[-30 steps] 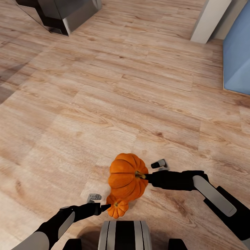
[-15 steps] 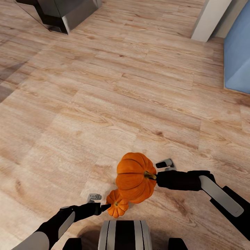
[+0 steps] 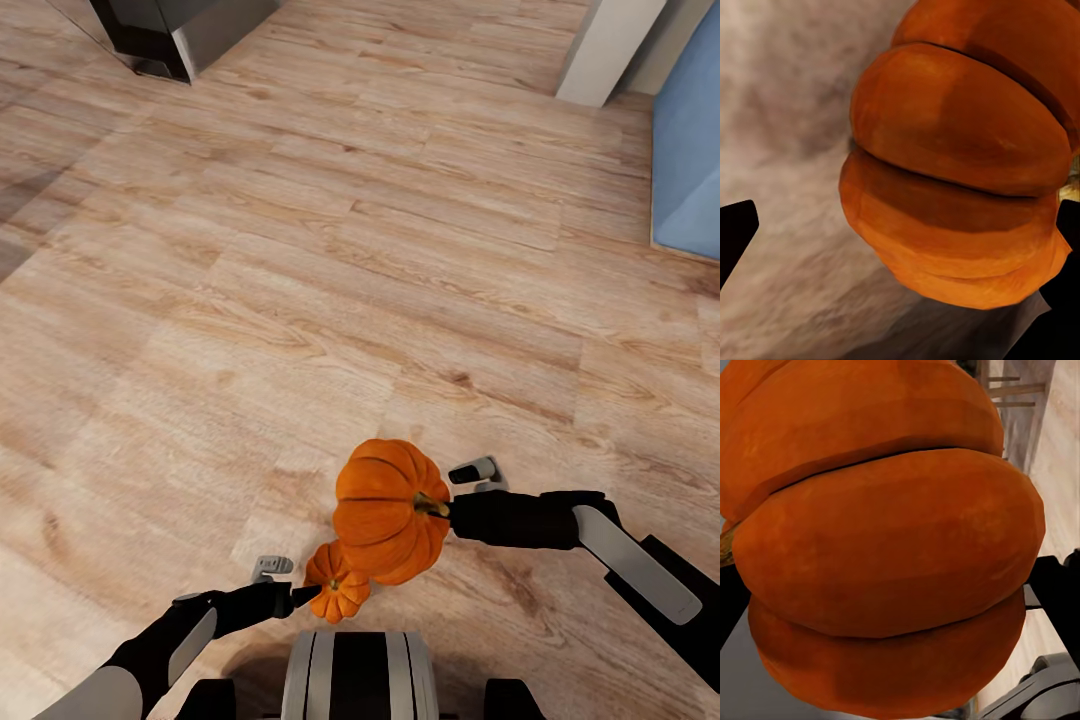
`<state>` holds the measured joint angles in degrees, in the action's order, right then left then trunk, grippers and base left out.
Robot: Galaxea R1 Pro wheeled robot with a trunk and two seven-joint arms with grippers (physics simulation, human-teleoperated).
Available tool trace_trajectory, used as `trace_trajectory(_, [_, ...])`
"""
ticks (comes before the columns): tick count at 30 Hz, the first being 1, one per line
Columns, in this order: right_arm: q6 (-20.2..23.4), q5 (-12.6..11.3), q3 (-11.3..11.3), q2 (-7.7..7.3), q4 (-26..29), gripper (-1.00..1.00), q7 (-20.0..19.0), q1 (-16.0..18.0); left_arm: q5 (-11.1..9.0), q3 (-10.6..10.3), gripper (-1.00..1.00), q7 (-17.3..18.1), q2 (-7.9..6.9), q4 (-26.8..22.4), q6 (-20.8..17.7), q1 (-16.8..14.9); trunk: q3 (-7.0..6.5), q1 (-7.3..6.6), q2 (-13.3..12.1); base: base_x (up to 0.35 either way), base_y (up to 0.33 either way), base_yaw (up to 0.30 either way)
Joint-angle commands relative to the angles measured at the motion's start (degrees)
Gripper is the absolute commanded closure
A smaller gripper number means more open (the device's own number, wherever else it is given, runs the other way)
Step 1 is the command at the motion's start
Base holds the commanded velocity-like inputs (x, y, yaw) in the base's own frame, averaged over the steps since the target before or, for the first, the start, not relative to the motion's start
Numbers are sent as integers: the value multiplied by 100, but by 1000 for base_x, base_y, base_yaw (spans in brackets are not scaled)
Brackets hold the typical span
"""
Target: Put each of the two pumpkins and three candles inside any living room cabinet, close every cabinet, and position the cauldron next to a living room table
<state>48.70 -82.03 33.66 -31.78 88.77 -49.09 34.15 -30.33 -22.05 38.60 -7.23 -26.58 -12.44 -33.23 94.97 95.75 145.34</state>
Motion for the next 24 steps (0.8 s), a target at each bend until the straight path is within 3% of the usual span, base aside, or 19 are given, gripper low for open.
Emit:
trace_trajectory(1, [34, -51, 9, -4, -1, 100, 13, 5, 45, -36, -100, -99, -7, 8, -21, 1, 4, 0, 1, 0, 0, 0])
trace_trajectory(24, [34, -50, 9, -4, -1, 100, 19, 7, 39, -36, -100, -98, -7, -22, -23, 1, 4, 0, 1, 30, -23, 0])
